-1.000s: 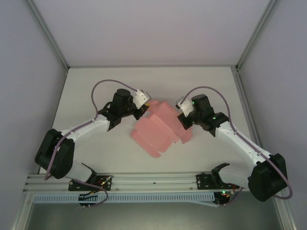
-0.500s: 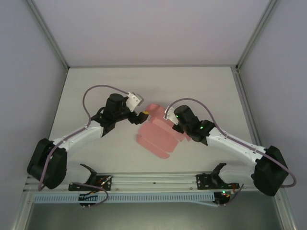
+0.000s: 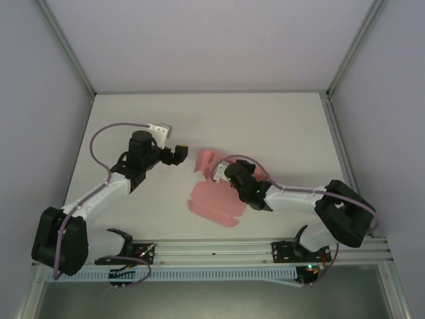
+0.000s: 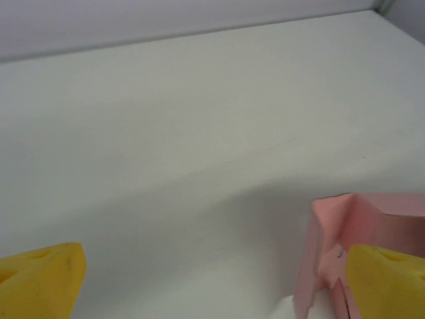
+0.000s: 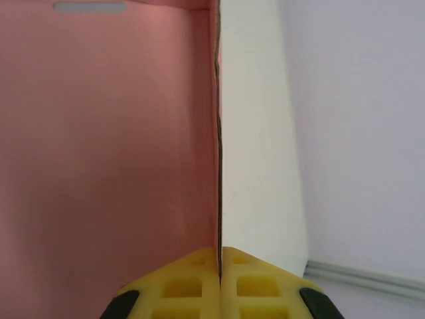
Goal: Assemble paper box
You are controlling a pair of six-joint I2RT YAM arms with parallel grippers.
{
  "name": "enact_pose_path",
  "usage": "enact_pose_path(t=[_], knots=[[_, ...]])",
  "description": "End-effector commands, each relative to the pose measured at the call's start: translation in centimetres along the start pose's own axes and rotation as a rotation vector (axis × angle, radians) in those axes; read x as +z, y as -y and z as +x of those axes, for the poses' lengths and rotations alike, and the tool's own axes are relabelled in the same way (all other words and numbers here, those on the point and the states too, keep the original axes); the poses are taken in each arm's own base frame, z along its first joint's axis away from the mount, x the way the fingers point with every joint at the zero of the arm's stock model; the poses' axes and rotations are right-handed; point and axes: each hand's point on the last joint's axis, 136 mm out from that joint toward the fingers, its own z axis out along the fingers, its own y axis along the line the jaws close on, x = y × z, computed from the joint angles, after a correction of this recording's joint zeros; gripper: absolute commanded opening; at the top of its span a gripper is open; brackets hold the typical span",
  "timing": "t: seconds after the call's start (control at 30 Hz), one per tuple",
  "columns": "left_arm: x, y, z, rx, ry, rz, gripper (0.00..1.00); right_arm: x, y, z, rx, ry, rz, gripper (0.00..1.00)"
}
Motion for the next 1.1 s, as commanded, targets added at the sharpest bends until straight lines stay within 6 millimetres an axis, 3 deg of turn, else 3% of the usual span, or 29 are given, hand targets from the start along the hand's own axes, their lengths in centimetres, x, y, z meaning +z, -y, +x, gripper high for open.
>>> enact_pose_path(t=[0.0, 0.13, 0.2, 0.33, 0.5, 0.67, 0.87, 1.07], knots=[[1.2, -2.2, 0.2, -0.122, -0.026, -0.051, 1.0, -0.8, 2.3, -1.6, -0.033, 0.056, 0.111, 0.0], [3.2, -3.7, 0.9, -0.183, -0.068, -0.073, 1.0, -1.5, 3.4, -2.8, -0.055, 0.121, 0.163, 0.0], [4.0, -4.3, 1.1, -0.203, -0.079, -0.075, 1.0, -1.7, 3.1, -3.1, -0.089, 0.155, 0.161, 0.0], [5.4, -4.0, 2.1, -0.21, -0.119, -0.02, 1.0, -1.7, 1.0, -3.5, -0.16, 0.18, 0.156, 0.0], [5.1, -3.7, 4.0, -0.209, -0.146, -0.003, 1.0, -2.2, -1.2, -3.4, -0.193, 0.183, 0.17, 0.0], [4.3, -2.7, 5.3, -0.185, -0.168, 0.038, 1.0, -2.1, -2.6, -2.6, -0.175, 0.167, 0.137, 0.0], [4.2, -0.2, 7.8, -0.126, -0.235, 0.093, 0.97, -2.4, -2.0, -2.9, -0.166, 0.172, 0.169, 0.0], [4.8, 3.3, 8.7, -0.046, -0.275, 0.209, 0.8, -2.7, -1.7, -3.1, -0.151, 0.172, 0.152, 0.0]])
